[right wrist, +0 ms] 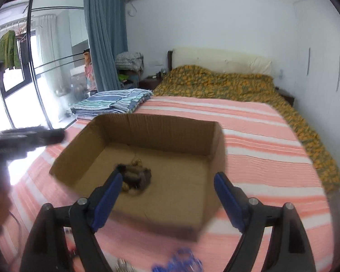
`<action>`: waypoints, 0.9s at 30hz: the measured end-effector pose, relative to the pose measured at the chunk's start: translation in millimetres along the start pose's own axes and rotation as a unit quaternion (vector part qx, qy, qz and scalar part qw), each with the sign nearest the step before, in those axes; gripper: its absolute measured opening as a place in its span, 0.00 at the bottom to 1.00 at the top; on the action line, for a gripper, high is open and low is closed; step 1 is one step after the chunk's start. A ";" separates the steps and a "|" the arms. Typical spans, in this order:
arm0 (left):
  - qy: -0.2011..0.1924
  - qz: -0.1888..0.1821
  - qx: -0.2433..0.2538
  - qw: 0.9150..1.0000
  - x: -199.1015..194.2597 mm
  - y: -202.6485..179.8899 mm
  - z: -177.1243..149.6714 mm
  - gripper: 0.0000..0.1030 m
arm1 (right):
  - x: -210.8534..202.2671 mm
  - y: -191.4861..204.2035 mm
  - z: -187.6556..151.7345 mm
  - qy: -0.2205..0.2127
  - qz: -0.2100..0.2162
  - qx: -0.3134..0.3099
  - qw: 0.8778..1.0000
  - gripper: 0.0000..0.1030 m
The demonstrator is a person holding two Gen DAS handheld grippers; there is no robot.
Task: Organize jewelry
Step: 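Open left tool dropping the bracelet while right tool drops the watch into the box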
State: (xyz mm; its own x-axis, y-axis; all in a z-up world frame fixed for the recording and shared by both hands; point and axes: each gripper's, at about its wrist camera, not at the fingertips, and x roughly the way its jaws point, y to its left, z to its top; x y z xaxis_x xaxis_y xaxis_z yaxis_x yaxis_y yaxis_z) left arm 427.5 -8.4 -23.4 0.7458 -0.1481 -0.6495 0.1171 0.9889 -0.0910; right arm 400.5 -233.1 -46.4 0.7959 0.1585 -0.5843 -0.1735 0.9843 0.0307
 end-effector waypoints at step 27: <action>0.093 0.086 0.049 0.991 -74.9 51.6 -187.7 0.99 | -84.7 -26.9 -178.2 0.135 -0.129 0.043 0.981 0.83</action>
State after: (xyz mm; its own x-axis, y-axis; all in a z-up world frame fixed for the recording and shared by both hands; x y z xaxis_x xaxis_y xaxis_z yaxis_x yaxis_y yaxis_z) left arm 254.6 55.3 -121.1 0.6275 0.0347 -0.7779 0.0699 0.9925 0.1007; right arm 234.4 -286.8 -142.3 0.6224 -0.1126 -0.7746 0.0726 0.9936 -0.0861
